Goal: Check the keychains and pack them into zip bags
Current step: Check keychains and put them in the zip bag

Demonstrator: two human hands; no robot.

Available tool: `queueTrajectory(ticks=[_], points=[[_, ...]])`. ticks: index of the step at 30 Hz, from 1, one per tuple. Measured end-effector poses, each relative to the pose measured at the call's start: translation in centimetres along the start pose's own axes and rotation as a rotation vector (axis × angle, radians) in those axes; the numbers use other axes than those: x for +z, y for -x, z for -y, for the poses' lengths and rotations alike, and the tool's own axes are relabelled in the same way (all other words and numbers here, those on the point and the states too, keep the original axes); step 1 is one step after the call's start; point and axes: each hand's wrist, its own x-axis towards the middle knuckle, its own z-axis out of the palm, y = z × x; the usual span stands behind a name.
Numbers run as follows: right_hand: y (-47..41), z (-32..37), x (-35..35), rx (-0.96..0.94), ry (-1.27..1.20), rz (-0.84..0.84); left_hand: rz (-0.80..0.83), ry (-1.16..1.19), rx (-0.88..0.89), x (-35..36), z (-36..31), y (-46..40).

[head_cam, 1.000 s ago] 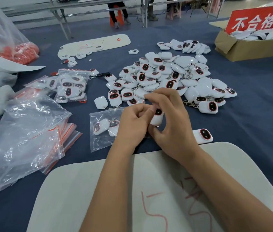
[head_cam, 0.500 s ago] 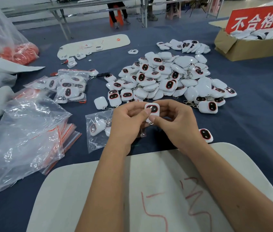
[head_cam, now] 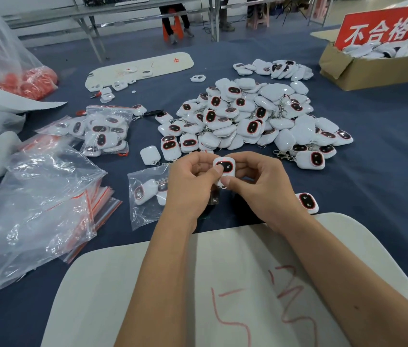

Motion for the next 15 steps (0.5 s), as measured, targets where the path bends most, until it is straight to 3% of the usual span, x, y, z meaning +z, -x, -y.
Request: queueTrajectory(ticks=[15], points=[[0.16,0.33,-0.08,0.016,-0.075,-0.055,0.011,0.016,0.086,-0.01,-0.33,0.20]])
